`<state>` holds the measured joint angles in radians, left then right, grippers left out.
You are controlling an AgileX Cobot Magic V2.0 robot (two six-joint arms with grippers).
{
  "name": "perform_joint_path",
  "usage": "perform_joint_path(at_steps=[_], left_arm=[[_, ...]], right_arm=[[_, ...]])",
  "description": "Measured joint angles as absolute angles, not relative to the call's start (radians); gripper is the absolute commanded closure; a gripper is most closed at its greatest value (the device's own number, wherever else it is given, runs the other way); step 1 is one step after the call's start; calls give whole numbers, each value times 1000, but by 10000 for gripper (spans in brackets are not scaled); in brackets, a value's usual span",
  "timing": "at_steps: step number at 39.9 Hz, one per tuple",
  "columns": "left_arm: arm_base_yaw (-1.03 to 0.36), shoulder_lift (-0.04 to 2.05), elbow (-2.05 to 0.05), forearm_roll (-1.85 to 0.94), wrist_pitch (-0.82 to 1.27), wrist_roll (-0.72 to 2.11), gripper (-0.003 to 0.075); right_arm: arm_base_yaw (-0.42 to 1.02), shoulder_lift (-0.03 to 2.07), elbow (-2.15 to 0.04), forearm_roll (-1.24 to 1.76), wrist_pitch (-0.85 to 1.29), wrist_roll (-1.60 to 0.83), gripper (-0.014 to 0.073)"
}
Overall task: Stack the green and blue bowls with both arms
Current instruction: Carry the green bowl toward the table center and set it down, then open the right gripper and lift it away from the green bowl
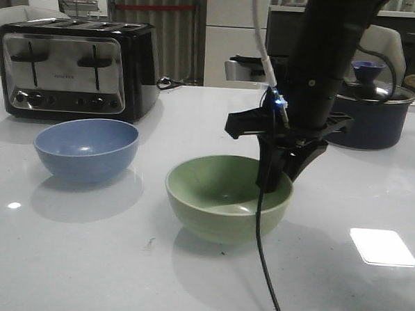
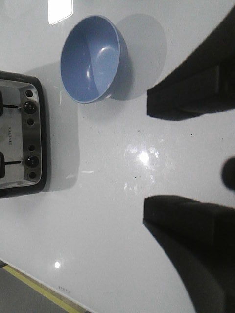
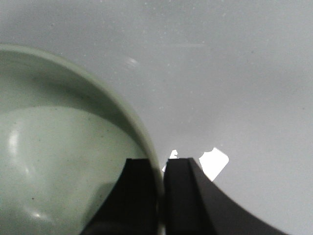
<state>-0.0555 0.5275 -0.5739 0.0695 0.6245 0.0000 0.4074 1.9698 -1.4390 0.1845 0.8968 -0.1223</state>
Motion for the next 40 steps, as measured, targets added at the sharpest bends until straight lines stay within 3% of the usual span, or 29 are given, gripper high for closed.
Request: perform_joint_path(at_steps=[5, 14, 22, 40], left_arm=[[-55, 528, -574, 69, 624, 0, 318], [-55, 528, -574, 69, 624, 0, 318], [-55, 528, -574, 69, 624, 0, 318], [-55, 528, -574, 69, 613, 0, 318]], right_arm=[[407, 1972, -1439, 182, 886, -122, 179], [407, 1900, -1437, 176, 864, -140, 179], [414, 1680, -1347, 176, 807, -178, 179], [416, 1078, -907, 176, 719, -184, 179]])
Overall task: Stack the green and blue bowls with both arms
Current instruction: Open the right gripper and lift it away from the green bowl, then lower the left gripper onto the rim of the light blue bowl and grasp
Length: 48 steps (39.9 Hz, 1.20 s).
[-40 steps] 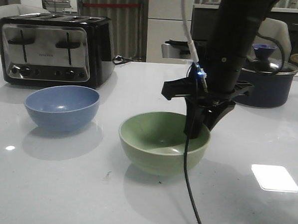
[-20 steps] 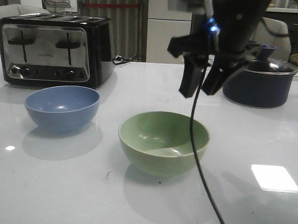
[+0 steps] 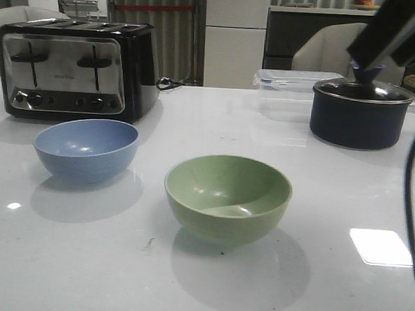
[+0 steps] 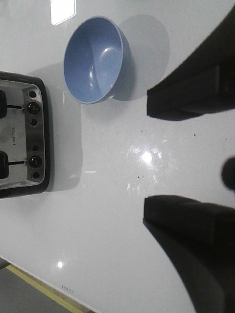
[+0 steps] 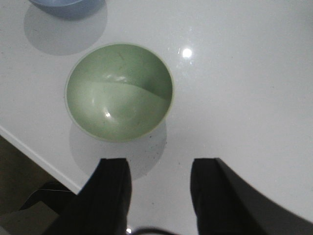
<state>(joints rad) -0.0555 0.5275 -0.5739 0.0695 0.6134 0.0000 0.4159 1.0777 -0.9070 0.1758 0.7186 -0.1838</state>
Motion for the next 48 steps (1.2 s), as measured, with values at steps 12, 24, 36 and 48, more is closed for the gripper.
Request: perform_joint_path(at_steps=[12, 24, 36, 48], left_arm=[[-55, 528, -574, 57, 588, 0, 316], [-133, 625, -574, 35, 579, 17, 139], [-192, 893, -654, 14, 594, 21, 84], [-192, 1217, -840, -27, 598, 21, 84]], right_arm=[[416, 782, -704, 176, 701, -184, 179], [416, 674, -635, 176, 666, -184, 179], [416, 674, -635, 176, 665, -184, 179], [416, 674, -635, 176, 665, -184, 179]])
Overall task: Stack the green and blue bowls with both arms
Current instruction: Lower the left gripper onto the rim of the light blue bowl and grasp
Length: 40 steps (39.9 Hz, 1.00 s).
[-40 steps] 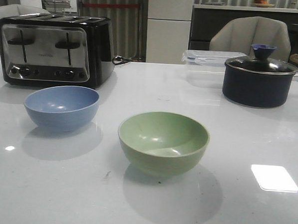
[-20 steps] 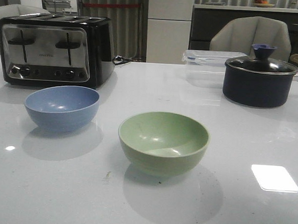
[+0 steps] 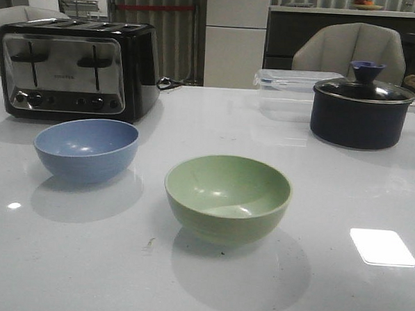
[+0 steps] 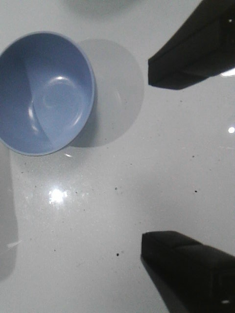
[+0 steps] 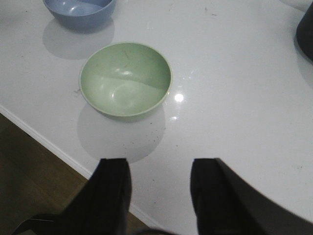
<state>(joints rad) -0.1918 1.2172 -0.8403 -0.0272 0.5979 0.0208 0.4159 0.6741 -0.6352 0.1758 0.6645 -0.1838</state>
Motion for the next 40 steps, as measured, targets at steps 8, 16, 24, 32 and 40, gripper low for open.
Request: perform_joint_path(at_steps=[8, 16, 24, 32, 40], left_arm=[[-192, 1437, -986, -33, 596, 21, 84], [-192, 1623, -1114, -34, 592, 21, 84], [-192, 1776, -1224, -35, 588, 21, 86], [-192, 1876, -1297, -35, 586, 21, 131], [-192, 1932, -1333, -35, 586, 23, 275]], right_arm=[[416, 674, -635, 176, 665, -184, 179], [416, 674, -635, 176, 665, -184, 179], [416, 674, -635, 176, 665, -184, 179], [416, 674, -635, 176, 665, -184, 179], [416, 674, -635, 176, 665, -184, 179]])
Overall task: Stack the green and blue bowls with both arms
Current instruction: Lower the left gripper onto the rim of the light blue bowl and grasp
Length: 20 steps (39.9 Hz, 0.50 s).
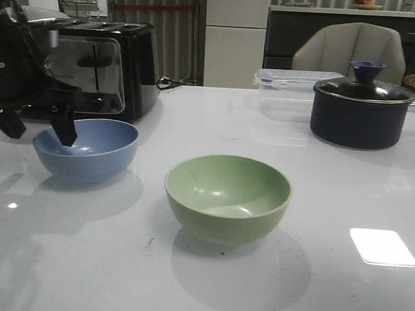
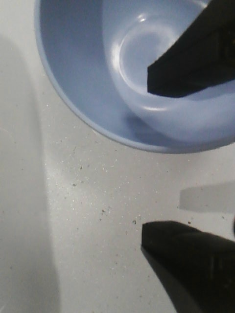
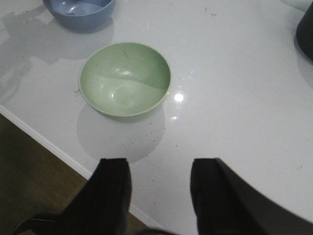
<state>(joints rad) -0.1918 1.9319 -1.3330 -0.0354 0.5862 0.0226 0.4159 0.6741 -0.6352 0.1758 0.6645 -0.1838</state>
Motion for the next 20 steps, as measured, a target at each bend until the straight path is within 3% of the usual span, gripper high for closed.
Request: perform_joint_path(at_steps=[13, 18, 20], left_arm=[[-193, 1938, -1337, -35, 595, 23, 558], [-193, 1938, -1338, -35, 600, 23, 631], [-193, 1938, -1338, -35, 603, 23, 626]], right_arm=[[416, 674, -635, 176, 665, -184, 179], [416, 674, -635, 176, 665, -184, 179], [416, 674, -635, 176, 665, -184, 179]])
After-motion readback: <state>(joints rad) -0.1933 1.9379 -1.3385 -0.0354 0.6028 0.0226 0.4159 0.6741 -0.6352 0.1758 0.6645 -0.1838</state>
